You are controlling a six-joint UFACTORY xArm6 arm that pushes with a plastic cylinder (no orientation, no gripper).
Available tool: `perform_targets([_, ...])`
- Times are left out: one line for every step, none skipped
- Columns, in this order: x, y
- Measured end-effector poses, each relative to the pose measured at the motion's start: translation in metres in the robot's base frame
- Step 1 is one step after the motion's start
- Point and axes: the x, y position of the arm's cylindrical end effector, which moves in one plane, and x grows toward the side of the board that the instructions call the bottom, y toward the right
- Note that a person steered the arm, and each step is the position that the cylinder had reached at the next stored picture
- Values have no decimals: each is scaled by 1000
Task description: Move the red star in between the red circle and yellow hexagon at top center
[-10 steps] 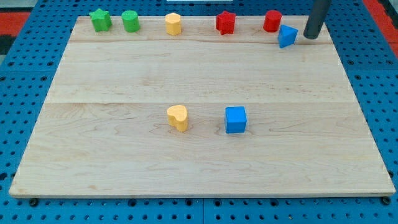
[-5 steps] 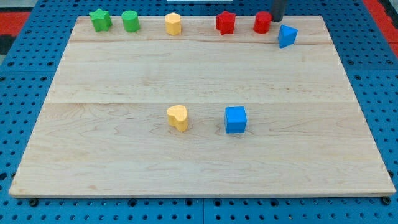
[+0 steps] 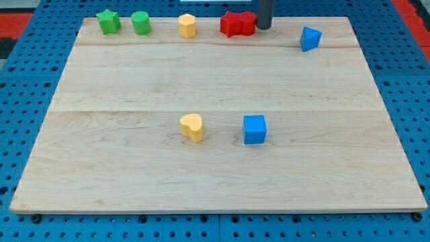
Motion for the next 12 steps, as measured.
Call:
perform_targets([-9,0])
perform_targets([-15,-6])
perform_targets([-20,6])
perform_targets([-24,4])
perform_targets([-23,-53])
perform_targets([-22,-68])
perform_targets([-24,-68])
perform_targets([-22,-33])
perform_targets([-4,-32])
perform_targets([16,-52])
perform_targets([33,-71])
perform_targets([45,-84])
